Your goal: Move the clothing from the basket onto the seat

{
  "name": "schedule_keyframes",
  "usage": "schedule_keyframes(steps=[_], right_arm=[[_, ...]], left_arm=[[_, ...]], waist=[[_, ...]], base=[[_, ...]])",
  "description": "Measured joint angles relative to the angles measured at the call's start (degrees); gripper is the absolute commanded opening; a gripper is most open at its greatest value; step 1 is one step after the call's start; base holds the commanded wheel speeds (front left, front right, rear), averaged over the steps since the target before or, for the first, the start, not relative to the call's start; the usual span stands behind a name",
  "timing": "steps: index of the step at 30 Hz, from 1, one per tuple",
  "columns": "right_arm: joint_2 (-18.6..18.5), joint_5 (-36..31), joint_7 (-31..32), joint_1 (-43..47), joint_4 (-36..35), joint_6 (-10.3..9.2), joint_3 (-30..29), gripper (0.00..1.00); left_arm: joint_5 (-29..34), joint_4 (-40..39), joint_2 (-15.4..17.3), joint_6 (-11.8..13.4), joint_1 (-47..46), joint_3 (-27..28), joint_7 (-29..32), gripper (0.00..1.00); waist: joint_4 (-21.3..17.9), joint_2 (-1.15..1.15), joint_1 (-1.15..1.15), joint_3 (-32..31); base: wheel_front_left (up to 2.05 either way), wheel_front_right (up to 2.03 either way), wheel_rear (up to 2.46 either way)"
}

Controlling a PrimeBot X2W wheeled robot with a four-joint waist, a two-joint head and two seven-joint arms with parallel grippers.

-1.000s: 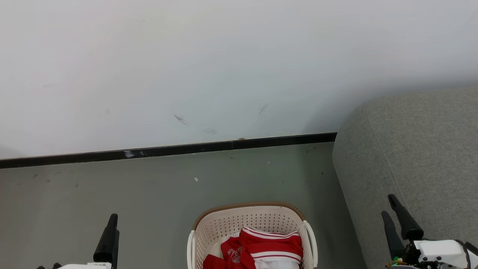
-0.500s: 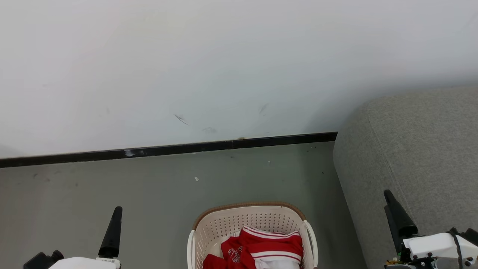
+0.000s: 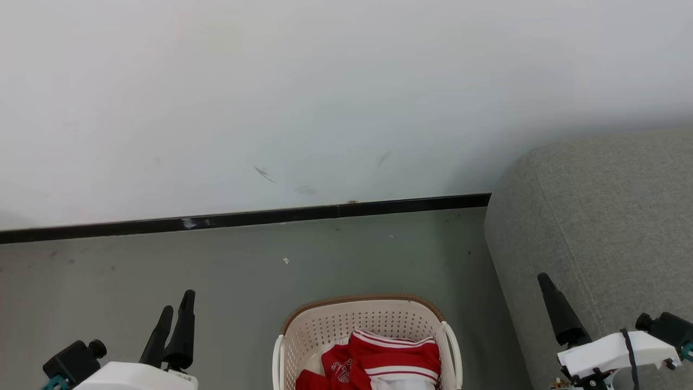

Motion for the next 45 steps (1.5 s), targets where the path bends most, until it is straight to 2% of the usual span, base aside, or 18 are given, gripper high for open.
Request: schedule_keyframes(steps=[6,19,25,45], right_arm=[[0.04,-6.88,-1.25,0.09,-0.26,0.00,0.55,1.00],[0.19,-20.53,-3.80,1.26,-0.81,0.00,0.97,1.00],[0.18,-26.57,-4.85,1.26,-1.01,0.00,1.03,1.00],[0.15,-43.18,-9.10,1.50,-2.50,0.00,2.58,1.00]], left_arm=[[7.28,-0.62,0.65,1.29,0.02,-1.72,-1.12,1.00],[19.78,-1.93,0.60,4.67,0.19,-4.22,-3.88,1.00],[25.41,-2.33,0.60,5.99,0.26,-5.31,-5.10,1.00],[42.94,-3.97,0.65,9.68,0.29,-7.73,-9.34,1.00]], waist=[[0.10,0.00,-0.04,-0.17],[0.30,0.00,-0.54,0.03],[0.42,0.00,-0.68,0.25],[0.79,0.00,-0.76,0.82]], base=[[0.00,0.00,0.00],[0.00,0.00,0.00],[0.00,0.00,0.00],[0.00,0.00,0.00]])
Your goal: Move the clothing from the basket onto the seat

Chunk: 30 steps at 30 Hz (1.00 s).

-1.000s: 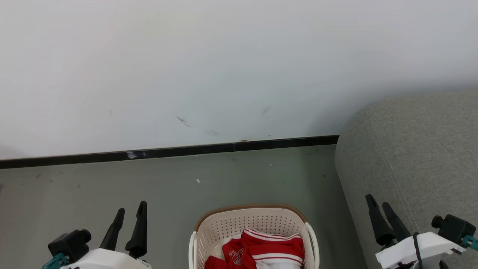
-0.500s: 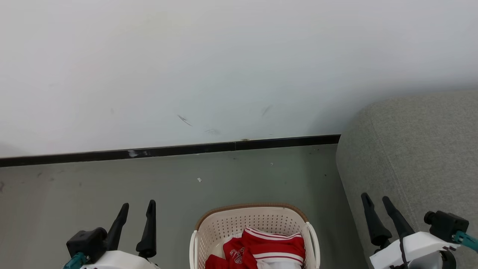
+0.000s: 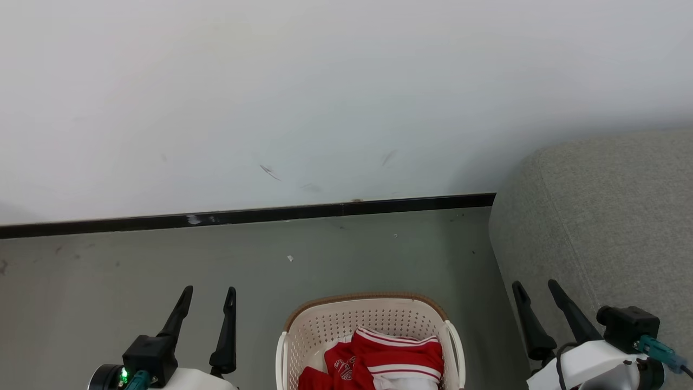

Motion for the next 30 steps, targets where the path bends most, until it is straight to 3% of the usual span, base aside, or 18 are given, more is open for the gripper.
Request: schedule_keyframes(steps=[14,30], right_arm=[[-0.07,-11.79,-2.70,0.02,-1.52,0.00,1.31,1.00],[-0.08,-12.05,-2.72,0.01,-2.13,0.01,1.52,1.00]], left_arm=[[10.72,-0.40,0.02,2.08,0.00,-0.96,-2.82,1.00],[10.42,0.03,-0.07,2.19,-0.02,0.62,-2.82,1.00]], waist=[[0.20,0.00,0.00,0.49],[0.03,0.00,-0.01,1.46]], base=[[0.00,0.00,0.00],[0.00,0.00,0.00]])
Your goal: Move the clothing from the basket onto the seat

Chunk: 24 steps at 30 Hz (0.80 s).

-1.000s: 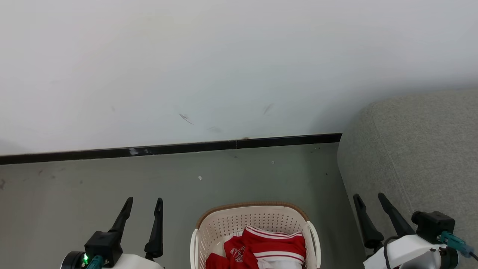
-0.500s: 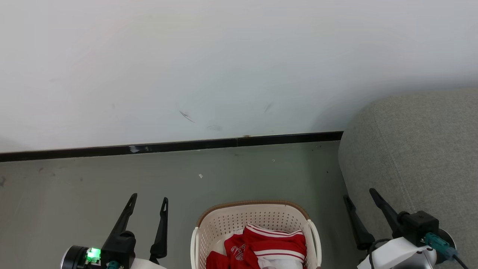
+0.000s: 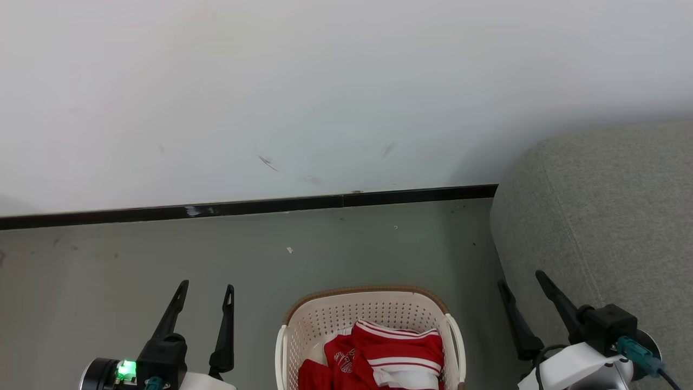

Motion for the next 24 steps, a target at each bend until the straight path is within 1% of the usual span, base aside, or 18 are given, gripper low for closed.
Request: schedule_keyframes(steps=[17,24], right_arm=[[0.00,0.07,0.00,-0.14,-1.98,0.00,-0.13,1.00],[-0.02,0.07,0.00,-0.35,-3.35,0.00,-1.45,1.00]], left_arm=[[0.60,0.08,0.26,-0.30,-1.23,0.54,0.00,1.00],[1.52,1.41,0.65,-1.86,-4.14,-0.99,-0.01,1.00]], waist=[[-0.14,0.00,-0.01,2.61],[-0.50,0.00,-0.01,4.69]], base=[[0.00,0.00,0.00],[0.00,0.00,0.00]])
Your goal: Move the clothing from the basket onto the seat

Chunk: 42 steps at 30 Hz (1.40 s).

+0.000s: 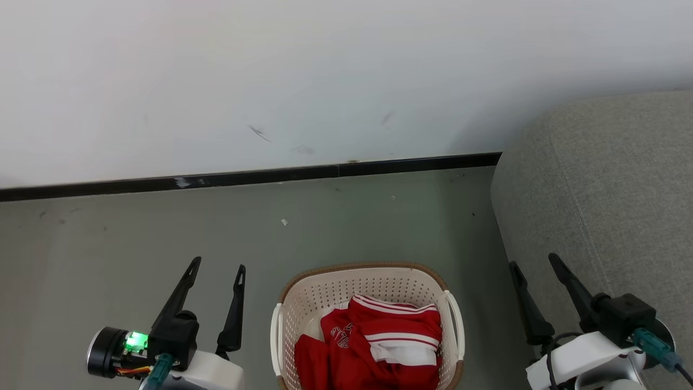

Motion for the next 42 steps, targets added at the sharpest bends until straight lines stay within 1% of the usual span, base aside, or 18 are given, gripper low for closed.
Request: schedule_keyframes(steps=[6,11,19,24,32,42], right_arm=[[-0.02,-0.02,-0.01,-0.15,-1.62,0.00,-0.58,1.00],[-0.01,-0.05,-0.01,-0.37,-3.00,0.00,-0.67,1.00],[-0.03,-0.73,-0.01,-4.00,-5.78,0.00,-0.74,1.00],[-0.05,-1.09,-0.01,-5.18,-7.30,0.00,-1.30,1.00],[-0.07,-1.05,-0.01,-6.58,-8.98,0.00,-1.93,1.00],[-0.09,0.22,-0.02,-10.18,-10.98,0.00,-2.01,1.00]], left_arm=[[1.42,2.54,-0.08,-1.51,-2.84,-2.12,0.00,1.00],[1.97,5.01,-0.31,-3.23,-5.59,-4.27,0.00,1.00],[3.50,10.34,-0.54,-5.39,-9.31,-7.81,-0.16,1.00],[5.15,13.78,-0.60,-5.99,-11.75,-9.09,-0.16,1.00],[5.81,19.35,-0.78,-6.43,-16.05,-10.10,-0.16,1.00],[7.03,23.18,-1.09,-7.00,-21.48,-11.73,-0.16,1.00]], waist=[[-0.41,0.00,0.00,2.31],[-0.82,0.00,0.00,4.59],[-1.61,0.00,0.00,8.64],[-2.14,0.00,0.00,11.15],[-3.30,0.00,0.00,15.83],[-5.06,0.00,-0.01,20.91]], base=[[0.00,0.00,0.00],[0.00,0.00,0.00],[0.00,0.00,0.00],[0.00,0.00,0.00],[0.00,0.00,0.00],[0.00,0.00,0.00]])
